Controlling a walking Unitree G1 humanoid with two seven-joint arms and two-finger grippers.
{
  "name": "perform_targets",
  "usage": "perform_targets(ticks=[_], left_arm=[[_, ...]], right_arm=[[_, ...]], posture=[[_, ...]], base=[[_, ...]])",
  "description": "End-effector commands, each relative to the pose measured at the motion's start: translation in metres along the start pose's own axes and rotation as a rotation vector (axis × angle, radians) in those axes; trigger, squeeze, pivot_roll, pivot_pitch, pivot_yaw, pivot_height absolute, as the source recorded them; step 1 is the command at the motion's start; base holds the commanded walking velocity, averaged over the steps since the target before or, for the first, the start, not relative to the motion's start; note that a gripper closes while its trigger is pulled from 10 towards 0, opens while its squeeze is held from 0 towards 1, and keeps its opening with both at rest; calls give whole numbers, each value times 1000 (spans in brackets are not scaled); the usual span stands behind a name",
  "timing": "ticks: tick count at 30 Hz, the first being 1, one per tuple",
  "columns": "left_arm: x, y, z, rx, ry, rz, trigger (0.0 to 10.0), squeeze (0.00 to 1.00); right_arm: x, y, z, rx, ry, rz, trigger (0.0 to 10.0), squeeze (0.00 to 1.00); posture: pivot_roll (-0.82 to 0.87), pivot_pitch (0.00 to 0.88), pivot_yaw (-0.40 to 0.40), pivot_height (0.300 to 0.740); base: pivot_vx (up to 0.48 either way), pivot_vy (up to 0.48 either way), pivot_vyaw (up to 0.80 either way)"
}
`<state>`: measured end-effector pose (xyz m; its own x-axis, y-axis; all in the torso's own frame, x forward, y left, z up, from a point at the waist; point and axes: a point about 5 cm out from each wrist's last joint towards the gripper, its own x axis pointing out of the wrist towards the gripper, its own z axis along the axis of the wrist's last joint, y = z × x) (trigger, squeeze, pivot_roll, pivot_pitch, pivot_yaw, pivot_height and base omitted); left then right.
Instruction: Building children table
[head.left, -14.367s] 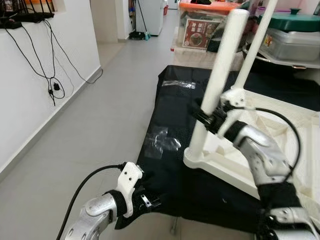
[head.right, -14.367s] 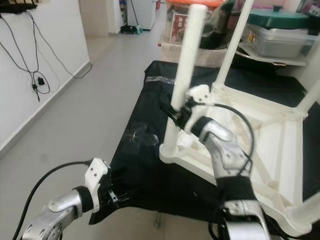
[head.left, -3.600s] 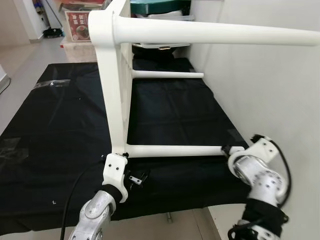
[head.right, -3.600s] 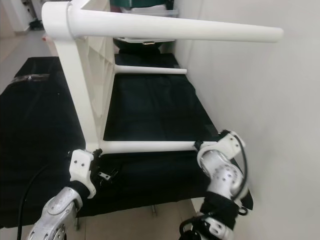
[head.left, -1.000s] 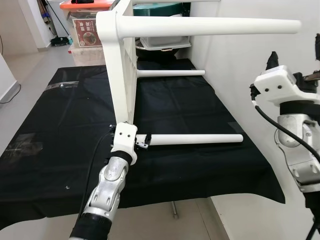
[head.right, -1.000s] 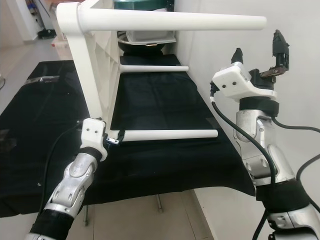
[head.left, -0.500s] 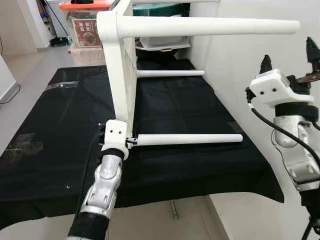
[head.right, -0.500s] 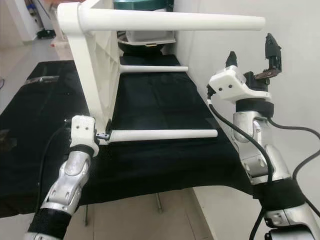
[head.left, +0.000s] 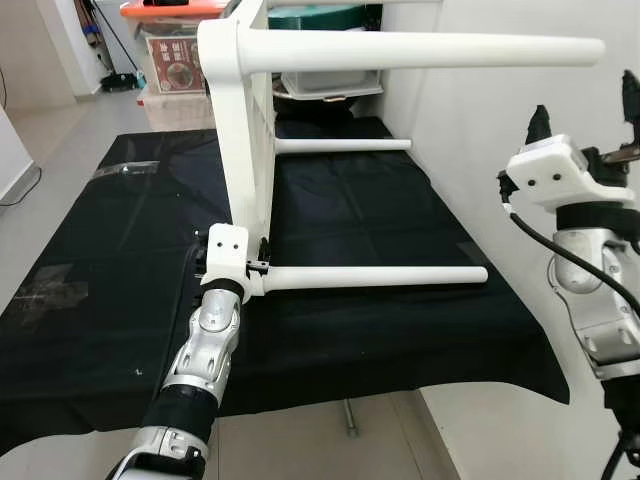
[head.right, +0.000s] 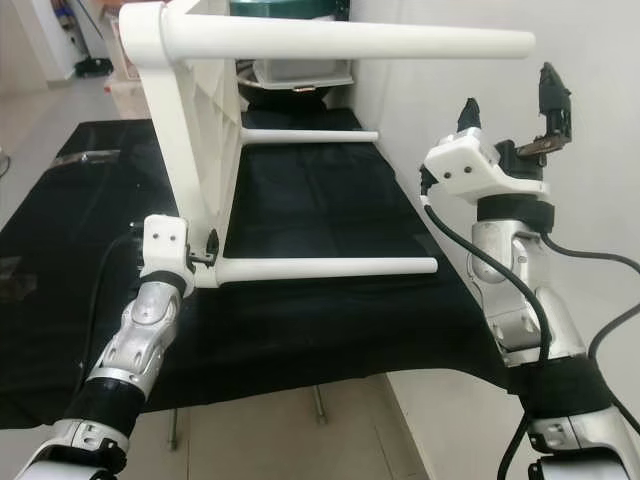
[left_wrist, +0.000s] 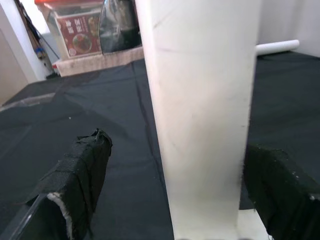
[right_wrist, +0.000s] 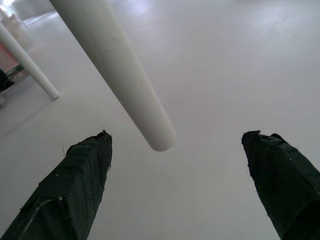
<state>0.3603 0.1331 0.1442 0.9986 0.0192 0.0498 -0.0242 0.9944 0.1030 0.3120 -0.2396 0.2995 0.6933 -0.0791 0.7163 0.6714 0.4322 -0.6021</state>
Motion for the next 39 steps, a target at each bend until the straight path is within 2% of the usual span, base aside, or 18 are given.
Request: perform_targets(ticks=[1, 7, 14, 18, 24, 30, 34, 39], left_arm=[[4, 5, -2, -5, 10, 12, 10000, 0], [8, 5, -6, -6, 35, -4, 10000, 0], [13, 3, -9, -14, 49, -5, 10000, 0], [14, 1, -9, -17, 47, -3, 10000, 0], [16, 2, -8, -23, 40, 3, 10000, 0], [16, 4, -9, -23, 36, 9, 10000, 0], [16, 3, -10, -23, 36, 8, 10000, 0], [16, 1, -11, -24, 35, 3, 10000, 0]], right_arm=[[0, -3, 2, -20, -22, -7, 10000, 0], [4, -6, 1, -34, -31, -5, 10000, 0], [16, 1, 5, -36, -69, 59, 10000, 0], [26, 18, 9, -41, -105, 155, 10000, 0], [37, 31, 8, -81, -126, 218, 10000, 0], [52, 28, 5, -128, -127, 222, 10000, 0], [69, 21, 6, -174, -132, 194, 10000, 0], [73, 24, 7, -195, -140, 212, 10000, 0]], posture=[[-118, 0, 9, 740], [-121, 0, 10, 740], [-129, 0, 8, 740], [-122, 0, -2, 740], [-112, 0, -15, 740], [-107, 0, -22, 740], [-108, 0, -24, 740], [-108, 0, -26, 740]], base=[[0, 0, 0], [0, 0, 0], [0, 0, 0], [0, 0, 0], [0, 0, 0], [0, 0, 0], [0, 0, 0], [0, 0, 0]])
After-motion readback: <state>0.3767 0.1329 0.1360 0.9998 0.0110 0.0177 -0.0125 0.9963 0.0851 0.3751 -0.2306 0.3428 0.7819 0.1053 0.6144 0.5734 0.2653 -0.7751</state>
